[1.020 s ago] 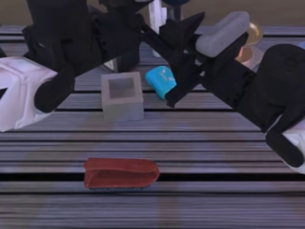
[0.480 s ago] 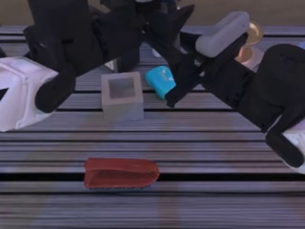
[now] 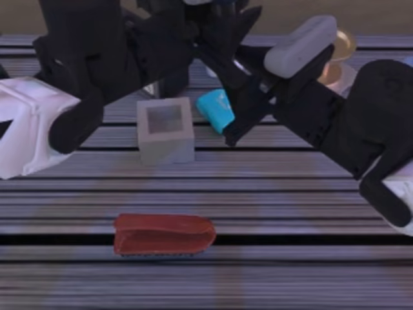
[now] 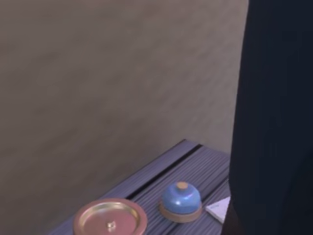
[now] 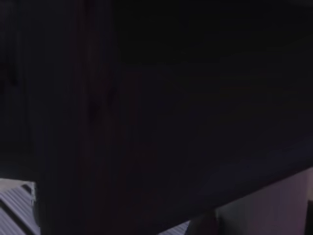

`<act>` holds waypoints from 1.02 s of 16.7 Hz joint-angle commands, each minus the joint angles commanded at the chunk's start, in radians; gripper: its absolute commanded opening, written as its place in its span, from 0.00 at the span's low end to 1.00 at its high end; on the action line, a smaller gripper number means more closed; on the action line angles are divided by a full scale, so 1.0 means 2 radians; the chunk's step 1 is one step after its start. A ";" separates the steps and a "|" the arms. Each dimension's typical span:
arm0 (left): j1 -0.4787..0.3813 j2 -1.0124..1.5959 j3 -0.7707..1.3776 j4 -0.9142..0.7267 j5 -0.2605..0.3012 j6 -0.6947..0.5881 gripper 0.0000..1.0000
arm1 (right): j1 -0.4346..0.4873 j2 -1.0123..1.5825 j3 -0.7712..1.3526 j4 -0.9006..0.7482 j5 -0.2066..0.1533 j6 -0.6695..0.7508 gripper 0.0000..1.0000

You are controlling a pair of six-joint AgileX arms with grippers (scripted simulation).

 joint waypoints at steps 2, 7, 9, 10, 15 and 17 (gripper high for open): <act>0.000 0.000 0.000 0.000 0.000 0.000 0.00 | 0.000 0.000 0.000 0.000 0.000 0.000 0.00; 0.000 0.000 0.000 0.000 0.000 0.000 0.00 | 0.000 0.000 0.000 0.000 0.000 0.000 0.30; 0.000 0.000 0.000 0.000 0.000 0.000 0.00 | 0.000 0.000 0.000 0.000 0.000 0.000 0.45; 0.000 0.000 0.000 0.000 0.000 0.000 0.00 | 0.000 0.000 0.000 0.000 0.000 0.000 0.53; 0.000 0.000 0.000 0.000 0.000 0.000 0.00 | 0.000 0.000 0.000 0.000 0.000 0.000 0.90; 0.000 0.000 0.000 0.000 0.000 0.000 0.00 | 0.000 0.000 0.000 0.000 0.000 0.000 1.00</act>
